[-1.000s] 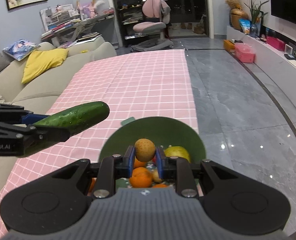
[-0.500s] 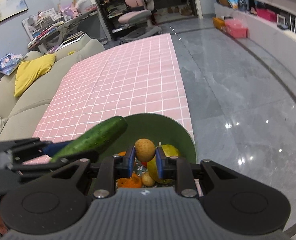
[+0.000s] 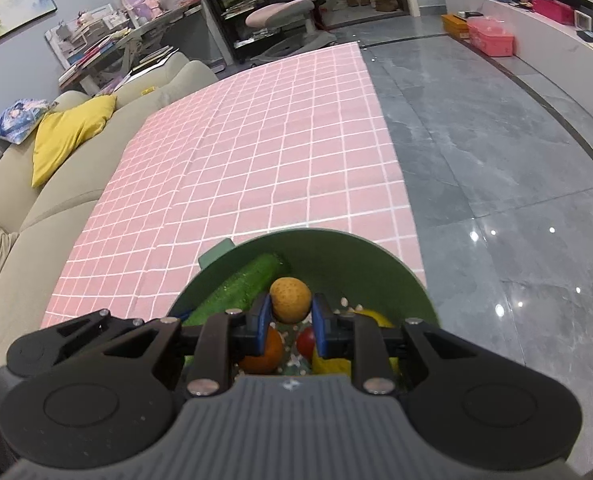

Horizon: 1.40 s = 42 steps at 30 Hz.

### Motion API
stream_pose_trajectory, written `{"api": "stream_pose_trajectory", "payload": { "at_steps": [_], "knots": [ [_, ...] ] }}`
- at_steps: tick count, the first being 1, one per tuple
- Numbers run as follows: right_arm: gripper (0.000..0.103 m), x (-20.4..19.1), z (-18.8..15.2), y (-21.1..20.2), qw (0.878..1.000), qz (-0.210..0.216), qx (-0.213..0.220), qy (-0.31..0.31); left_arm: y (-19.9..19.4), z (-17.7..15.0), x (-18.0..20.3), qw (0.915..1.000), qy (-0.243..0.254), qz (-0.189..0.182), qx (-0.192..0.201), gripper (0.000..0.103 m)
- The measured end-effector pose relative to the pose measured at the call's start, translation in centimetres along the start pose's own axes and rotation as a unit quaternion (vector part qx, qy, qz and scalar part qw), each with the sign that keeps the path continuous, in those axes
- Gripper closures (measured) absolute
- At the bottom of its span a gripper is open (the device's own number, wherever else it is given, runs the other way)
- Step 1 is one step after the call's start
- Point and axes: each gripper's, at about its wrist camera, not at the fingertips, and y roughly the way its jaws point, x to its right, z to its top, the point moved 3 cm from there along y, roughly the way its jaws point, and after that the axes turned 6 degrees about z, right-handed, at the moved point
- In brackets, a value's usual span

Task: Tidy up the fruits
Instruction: 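Carry the cucumber and kiwi over the colander and open both tools to drop them, then withdraw both tools from the colander toward the last orange and kiwi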

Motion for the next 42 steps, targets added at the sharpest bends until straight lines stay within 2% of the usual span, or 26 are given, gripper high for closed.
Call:
{"api": "stream_pose_trajectory", "payload": {
  "at_steps": [8,9,11,13,15,18,19,22,25,29,36,42],
  "knots": [
    [0.083,0.5,-0.2,3.3,0.999,-0.019,-0.026,0.001,0.4,0.4,1.2,0.9998,0.017,0.009,-0.012,0.059],
    [0.083,0.6,-0.3,3.6,0.999,-0.022,-0.033,0.001,0.5,0.4,1.3,0.9997,0.015,0.009,-0.015,0.051],
    [0.083,0.9,-0.5,3.8,0.999,-0.021,-0.032,-0.001,0.5,0.5,1.3,0.9998,0.012,0.008,-0.017,0.048],
    [0.083,0.9,-0.4,3.7,0.999,-0.02,-0.032,-0.002,0.4,0.8,1.1,0.9999,0.002,0.006,-0.016,0.038],
    [0.083,1.1,-0.3,3.7,0.999,-0.018,-0.033,0.005,-0.1,1.2,1.0,0.9999,-0.005,0.007,-0.01,0.022],
    [0.077,1.4,-0.2,3.3,0.999,-0.016,-0.031,0.016,-0.7,1.8,1.2,1.0,0.004,0.006,0.001,0.014],
    [0.07,1.5,-0.1,3.0,0.999,-0.014,-0.03,0.018,-0.9,2.0,1.2,0.9999,0.008,0.005,0.005,0.014],
    [0.06,1.3,0.2,2.1,1.0,-0.004,-0.019,0.019,-1.6,2.4,1.1,0.9999,0.01,0.004,0.011,0.014],
    [0.06,1.0,0.4,1.1,1.0,0.0,-0.01,0.016,-2.1,3.0,0.5,0.9999,-0.004,0.003,0.011,0.014],
    [0.06,0.3,0.9,-0.6,1.0,-0.002,0.004,0.007,-3.2,4.0,-1.3,0.9986,-0.052,-0.003,0.006,0.014],
    [0.06,-1.6,1.3,-4.6,0.999,-0.014,0.035,-0.03,-7.3,4.8,-6.4,0.9859,-0.167,-0.003,0.01,0.014],
    [0.06,-3.0,0.0,-8.5,0.997,-0.013,0.054,-0.049,-11.8,4.3,-9.4,0.9825,-0.183,0.016,0.028,0.014]
  ]
}}
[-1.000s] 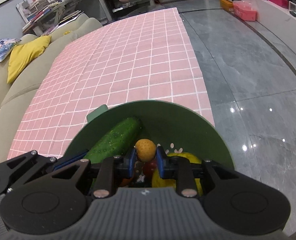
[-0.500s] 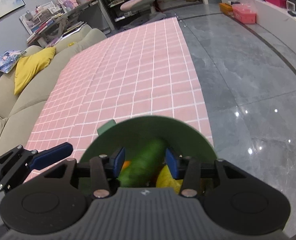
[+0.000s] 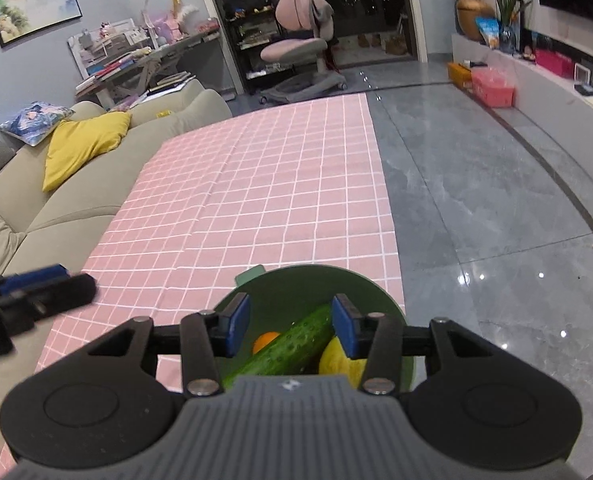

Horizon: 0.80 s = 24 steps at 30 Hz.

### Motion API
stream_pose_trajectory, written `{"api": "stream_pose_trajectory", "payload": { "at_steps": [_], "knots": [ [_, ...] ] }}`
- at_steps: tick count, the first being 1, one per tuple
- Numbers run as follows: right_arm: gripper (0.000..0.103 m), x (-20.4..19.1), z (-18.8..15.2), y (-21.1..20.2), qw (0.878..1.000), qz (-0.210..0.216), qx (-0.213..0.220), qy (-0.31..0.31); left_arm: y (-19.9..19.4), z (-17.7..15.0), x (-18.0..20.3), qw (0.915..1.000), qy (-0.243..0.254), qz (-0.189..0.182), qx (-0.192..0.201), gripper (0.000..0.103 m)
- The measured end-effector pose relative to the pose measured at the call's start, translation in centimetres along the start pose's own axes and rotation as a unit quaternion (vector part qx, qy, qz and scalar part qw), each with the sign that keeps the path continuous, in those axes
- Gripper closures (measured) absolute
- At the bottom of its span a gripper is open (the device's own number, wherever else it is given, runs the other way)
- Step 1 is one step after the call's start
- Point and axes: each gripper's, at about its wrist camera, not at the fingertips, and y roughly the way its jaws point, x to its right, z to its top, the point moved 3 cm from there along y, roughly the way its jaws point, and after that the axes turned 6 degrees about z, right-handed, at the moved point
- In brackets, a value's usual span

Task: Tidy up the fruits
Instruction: 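Withdraw both tools from the colander toward the last orange and kiwi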

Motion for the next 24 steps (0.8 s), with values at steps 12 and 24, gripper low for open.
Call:
{"api": "stream_pose_trajectory", "payload": {
  "at_steps": [12,24],
  "knots": [
    [0.06,-2.3,-6.2,-4.9,1.0,-0.008,-0.006,-0.005,-4.1,-5.0,-4.3,0.9991,-0.028,0.0,-0.032,0.014],
    [0.06,-8.0,-12.7,-2.5,0.995,0.006,-0.049,-0.087,-2.9,-8.9,-5.4,0.9964,0.018,-0.009,-0.082,0.014]
  ]
}}
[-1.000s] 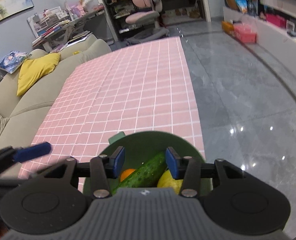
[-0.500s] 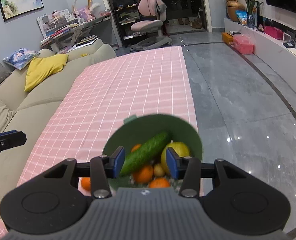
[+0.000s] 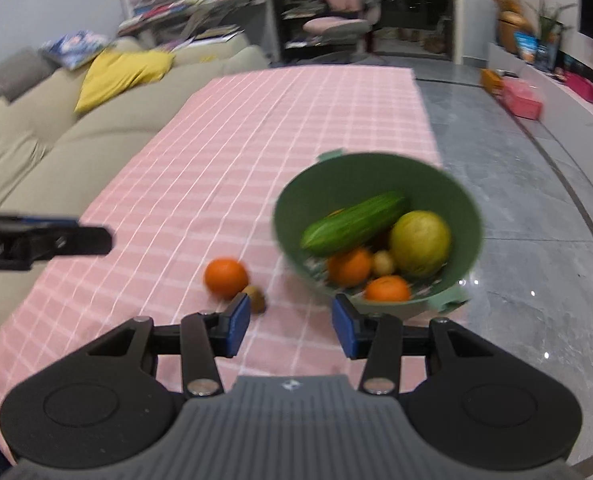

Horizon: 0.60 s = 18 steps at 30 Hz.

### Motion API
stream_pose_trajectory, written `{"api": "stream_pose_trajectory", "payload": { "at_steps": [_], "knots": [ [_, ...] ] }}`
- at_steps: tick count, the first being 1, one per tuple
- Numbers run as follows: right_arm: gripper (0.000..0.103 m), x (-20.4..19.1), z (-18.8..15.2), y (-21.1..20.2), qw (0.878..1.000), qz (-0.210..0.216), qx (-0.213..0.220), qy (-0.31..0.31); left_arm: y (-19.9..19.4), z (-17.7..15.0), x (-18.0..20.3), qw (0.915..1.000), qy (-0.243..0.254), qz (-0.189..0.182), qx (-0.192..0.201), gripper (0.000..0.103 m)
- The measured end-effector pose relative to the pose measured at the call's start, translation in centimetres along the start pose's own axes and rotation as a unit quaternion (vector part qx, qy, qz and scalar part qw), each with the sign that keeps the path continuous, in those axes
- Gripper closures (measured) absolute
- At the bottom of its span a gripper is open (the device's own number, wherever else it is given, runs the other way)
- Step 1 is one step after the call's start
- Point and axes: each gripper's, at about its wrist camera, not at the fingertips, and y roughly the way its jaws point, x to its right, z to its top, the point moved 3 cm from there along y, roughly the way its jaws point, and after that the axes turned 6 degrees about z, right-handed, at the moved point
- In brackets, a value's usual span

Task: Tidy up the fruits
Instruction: 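Withdraw both tools from the colander toward the last orange and kiwi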

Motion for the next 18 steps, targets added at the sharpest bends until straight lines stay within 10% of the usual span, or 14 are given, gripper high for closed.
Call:
{"api": "stream_pose_trajectory", "payload": {
  "at_steps": [4,8,18],
  "knots": [
    [0.06,-1.4,-1.1,1.7,0.999,0.01,-0.015,-0.046,1.7,-1.1,1.9,0.9894,0.145,-0.01,-0.004,0.017],
    [0.061,-1.9,-1.9,3.4,0.996,0.017,-0.023,-0.085,4.2,-2.4,3.5,0.9538,0.299,-0.029,-0.017,0.024],
    [0.062,-2.6,-1.8,8.1,0.99,0.024,-0.038,-0.132,8.8,-2.3,3.3,0.9124,0.4,-0.084,-0.028,0.029]
  ]
}}
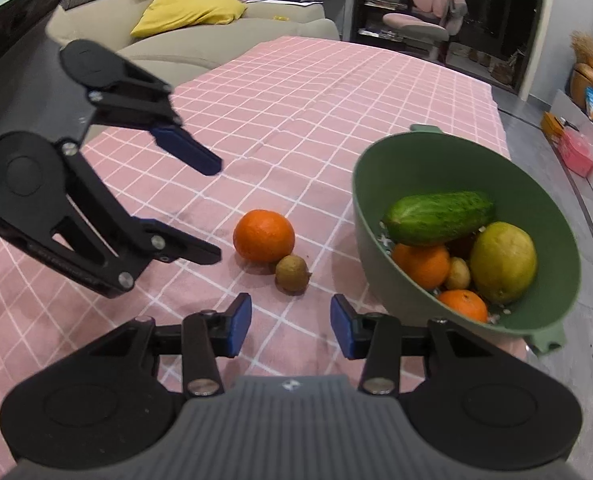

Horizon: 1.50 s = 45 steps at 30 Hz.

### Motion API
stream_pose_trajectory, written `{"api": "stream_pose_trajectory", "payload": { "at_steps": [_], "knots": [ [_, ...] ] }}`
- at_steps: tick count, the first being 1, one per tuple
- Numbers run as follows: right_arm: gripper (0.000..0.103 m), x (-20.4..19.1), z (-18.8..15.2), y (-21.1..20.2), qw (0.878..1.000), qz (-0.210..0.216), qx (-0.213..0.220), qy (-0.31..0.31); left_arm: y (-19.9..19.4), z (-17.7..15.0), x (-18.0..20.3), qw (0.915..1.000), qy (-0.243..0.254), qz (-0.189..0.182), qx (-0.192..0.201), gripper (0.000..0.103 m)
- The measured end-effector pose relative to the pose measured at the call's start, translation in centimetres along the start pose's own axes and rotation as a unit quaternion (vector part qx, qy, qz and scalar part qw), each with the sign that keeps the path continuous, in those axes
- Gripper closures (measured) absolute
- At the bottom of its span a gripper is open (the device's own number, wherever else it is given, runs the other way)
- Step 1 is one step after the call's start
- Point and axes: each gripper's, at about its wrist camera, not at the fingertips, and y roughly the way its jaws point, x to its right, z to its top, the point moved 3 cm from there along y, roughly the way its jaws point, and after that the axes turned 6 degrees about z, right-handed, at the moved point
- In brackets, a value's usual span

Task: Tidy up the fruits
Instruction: 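Withdraw both tools from the colander toward the last orange and kiwi, then grasp the orange with the left tool while the right tool grasps the kiwi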

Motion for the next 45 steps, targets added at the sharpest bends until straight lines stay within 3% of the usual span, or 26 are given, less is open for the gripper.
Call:
{"api": "stream_pose_trajectory", "payload": {
  "at_steps": [8,10,19,24,29,45],
  "knots": [
    [0.066,-0.3,0.5,2.5,0.999,-0.007,-0.005,-0.054,2.4,-0.7,0.1,0.9959,0.085,-0.029,-0.006,0.031],
    [0.072,-0.5,0.7,2.9,0.998,-0.004,-0.005,-0.061,2.9,-0.6,-0.4,0.9957,0.087,-0.03,-0.005,0.033],
    [0.073,-0.9,0.9,4.6,0.997,-0.007,-0.018,-0.077,4.9,-0.6,-0.4,0.9935,0.102,-0.051,-0.003,0.033],
    [0.079,-1.1,0.9,5.2,0.996,-0.024,-0.022,-0.086,5.5,-0.6,-0.2,0.9927,0.106,-0.058,0.0,0.041],
    [0.084,-0.9,1.0,5.6,0.996,-0.034,-0.023,-0.084,5.6,-0.6,-0.4,0.9935,0.097,-0.059,0.004,0.057],
    [0.085,-1.3,2.1,3.5,0.996,-0.02,-0.008,-0.087,2.3,-0.1,-1.1,0.9944,0.092,-0.051,0.004,0.057]
  ]
}}
